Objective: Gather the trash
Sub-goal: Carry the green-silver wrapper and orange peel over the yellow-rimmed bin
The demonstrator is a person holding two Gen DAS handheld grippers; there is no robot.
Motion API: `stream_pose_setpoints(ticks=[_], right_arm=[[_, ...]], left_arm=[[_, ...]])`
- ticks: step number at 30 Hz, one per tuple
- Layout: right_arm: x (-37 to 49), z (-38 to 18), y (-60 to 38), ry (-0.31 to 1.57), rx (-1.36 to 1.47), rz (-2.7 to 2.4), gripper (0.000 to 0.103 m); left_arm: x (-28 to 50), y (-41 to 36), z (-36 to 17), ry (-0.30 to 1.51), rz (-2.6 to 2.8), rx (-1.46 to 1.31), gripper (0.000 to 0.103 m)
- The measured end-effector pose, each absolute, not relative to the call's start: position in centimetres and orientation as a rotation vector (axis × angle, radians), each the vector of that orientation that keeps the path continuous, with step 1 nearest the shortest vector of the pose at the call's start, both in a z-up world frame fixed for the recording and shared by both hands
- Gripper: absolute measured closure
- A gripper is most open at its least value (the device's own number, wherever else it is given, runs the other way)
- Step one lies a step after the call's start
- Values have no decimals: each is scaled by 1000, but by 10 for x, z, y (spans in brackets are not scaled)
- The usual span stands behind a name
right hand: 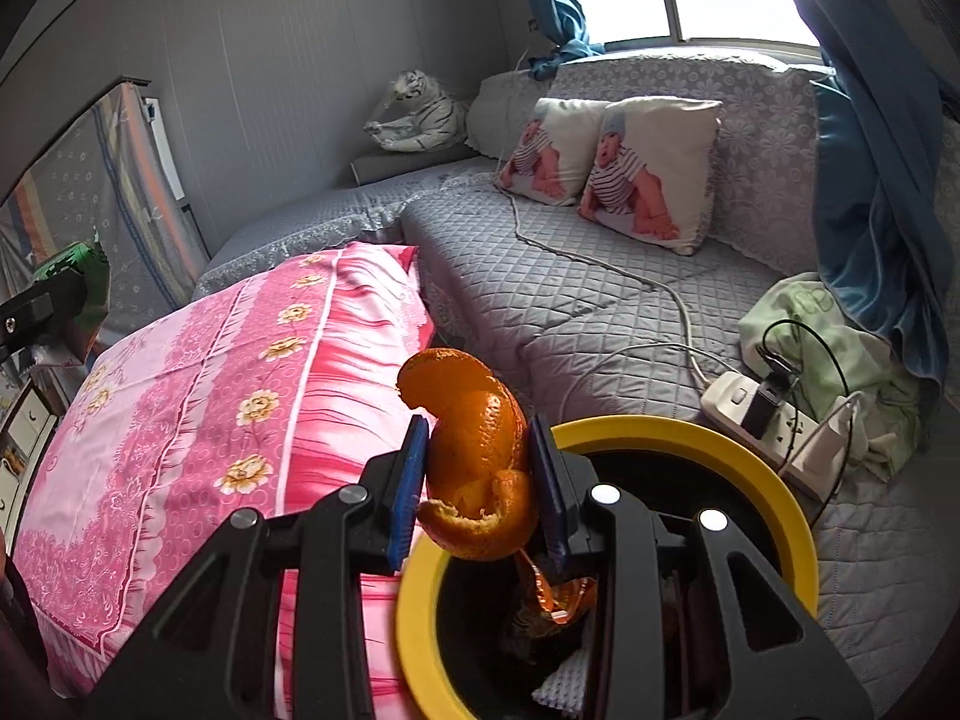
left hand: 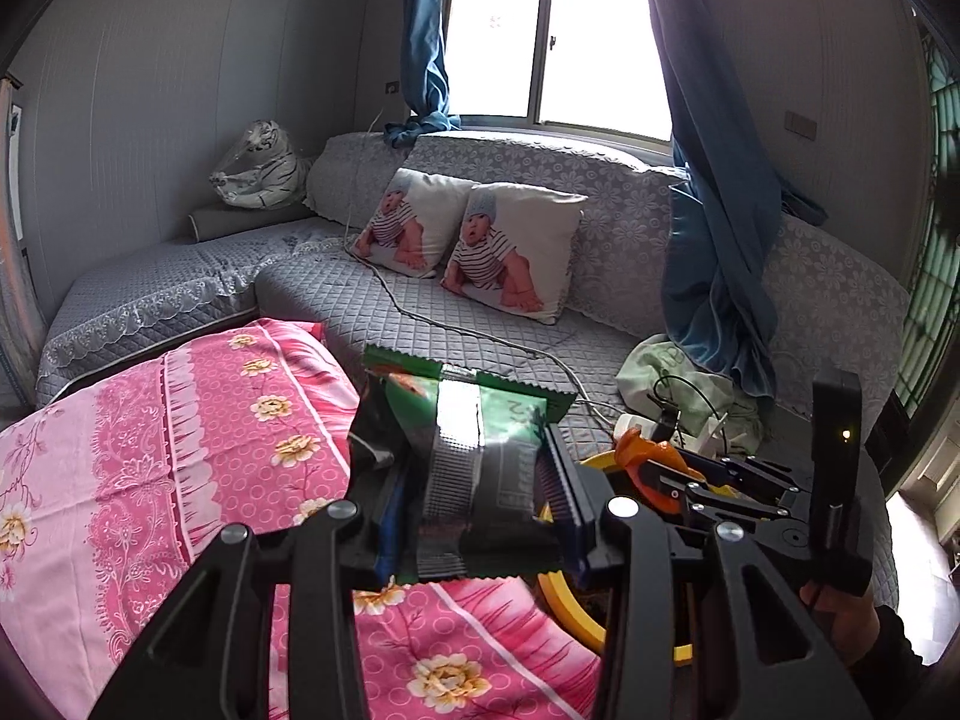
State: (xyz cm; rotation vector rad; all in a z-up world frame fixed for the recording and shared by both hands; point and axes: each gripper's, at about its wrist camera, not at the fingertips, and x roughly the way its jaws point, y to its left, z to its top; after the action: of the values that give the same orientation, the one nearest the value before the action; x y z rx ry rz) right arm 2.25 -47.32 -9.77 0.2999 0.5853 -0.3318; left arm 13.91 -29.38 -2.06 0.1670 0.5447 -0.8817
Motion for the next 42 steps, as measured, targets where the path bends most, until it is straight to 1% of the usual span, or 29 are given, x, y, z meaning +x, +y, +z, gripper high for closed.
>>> stream_pose_setpoints(ticks=[9, 17, 32, 37, 42], right_arm=[[4, -118, -512, 603, 357, -452, 71], [-3, -138, -530, 634, 412, -500, 71], [-19, -159, -548, 678, 470, -585, 71], [-22, -168, -554, 696, 504, -592, 71], [-24, -174, -558, 712, 529, -607, 70]], left_arm=[[127, -343, -37, 562, -960, 231, 65], [124, -369, -58, 604, -1013, 240, 65], [126, -425, -119, 770, -1113, 294, 65], [133, -434, -138, 856, -1129, 268, 65], [134, -441, -149, 886, -1126, 272, 65]])
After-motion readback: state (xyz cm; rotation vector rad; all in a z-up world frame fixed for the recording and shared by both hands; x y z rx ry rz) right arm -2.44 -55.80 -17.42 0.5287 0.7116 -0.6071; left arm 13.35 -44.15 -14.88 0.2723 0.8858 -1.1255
